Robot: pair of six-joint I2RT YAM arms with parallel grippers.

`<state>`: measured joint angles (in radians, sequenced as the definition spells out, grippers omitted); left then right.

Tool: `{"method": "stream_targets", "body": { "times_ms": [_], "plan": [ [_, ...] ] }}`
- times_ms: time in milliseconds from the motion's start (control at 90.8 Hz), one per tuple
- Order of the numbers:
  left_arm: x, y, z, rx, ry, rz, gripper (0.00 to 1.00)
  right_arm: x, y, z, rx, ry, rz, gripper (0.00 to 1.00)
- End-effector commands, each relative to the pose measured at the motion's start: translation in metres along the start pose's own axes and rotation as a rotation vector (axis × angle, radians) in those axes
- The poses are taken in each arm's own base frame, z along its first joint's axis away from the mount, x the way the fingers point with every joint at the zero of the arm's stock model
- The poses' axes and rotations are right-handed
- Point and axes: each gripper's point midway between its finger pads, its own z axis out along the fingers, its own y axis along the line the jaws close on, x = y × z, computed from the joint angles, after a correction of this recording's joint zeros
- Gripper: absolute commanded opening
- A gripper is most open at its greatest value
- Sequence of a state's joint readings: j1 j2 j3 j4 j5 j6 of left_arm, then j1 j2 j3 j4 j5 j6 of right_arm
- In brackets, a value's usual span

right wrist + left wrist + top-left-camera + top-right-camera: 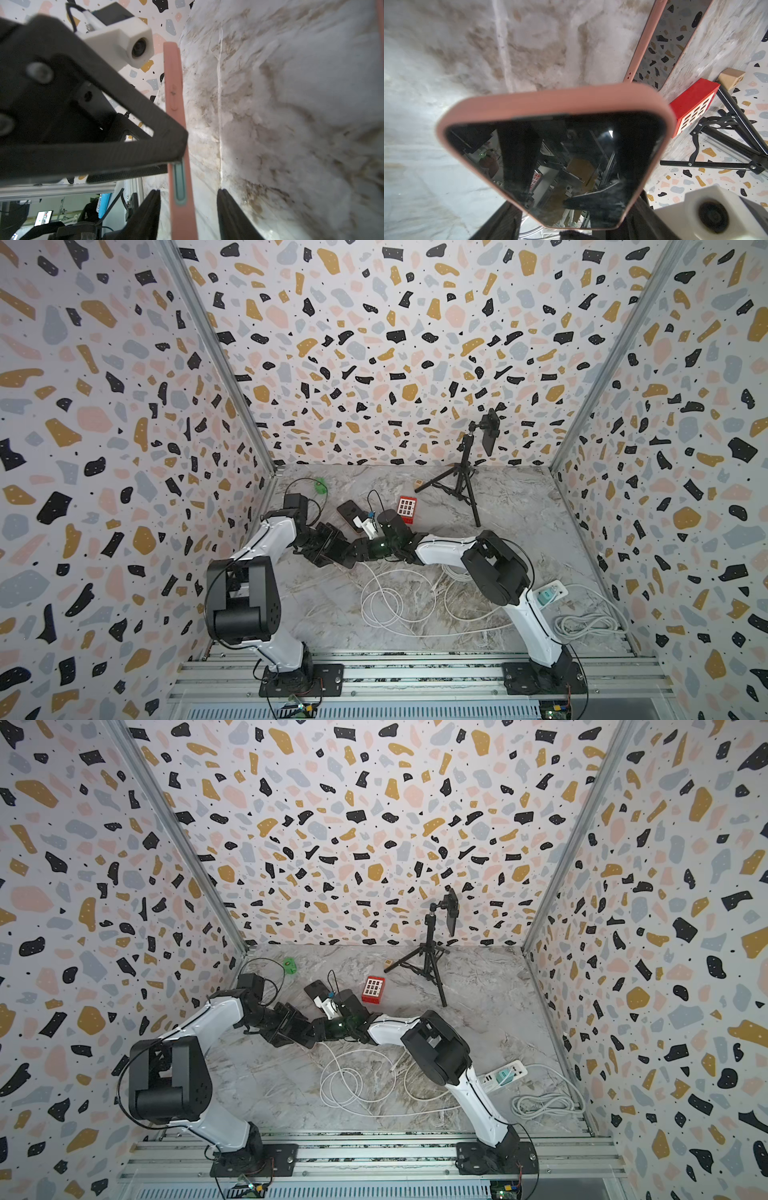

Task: Plug the charging cable into the phone
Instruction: Place the phone at the center of the board.

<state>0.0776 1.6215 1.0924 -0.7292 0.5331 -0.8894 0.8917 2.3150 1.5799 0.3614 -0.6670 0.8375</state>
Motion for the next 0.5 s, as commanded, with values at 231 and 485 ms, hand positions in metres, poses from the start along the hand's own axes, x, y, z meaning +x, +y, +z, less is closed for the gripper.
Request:
{"method": "stream_targets", "body": {
  "times_ms": [231, 485],
  "plan": [
    [0.005, -0.01, -0.009, 0.074, 0.015, -0.019, 0.66, -0.02, 0.042, -0.003, -0.133, -0.041, -0.031, 0.1],
    [-0.006, -0.016, -0.026, 0.126, -0.005, -0.022, 0.78, -0.013, 0.041, -0.011, -0.149, -0.062, 0.024, 0.01]
  ]
}}
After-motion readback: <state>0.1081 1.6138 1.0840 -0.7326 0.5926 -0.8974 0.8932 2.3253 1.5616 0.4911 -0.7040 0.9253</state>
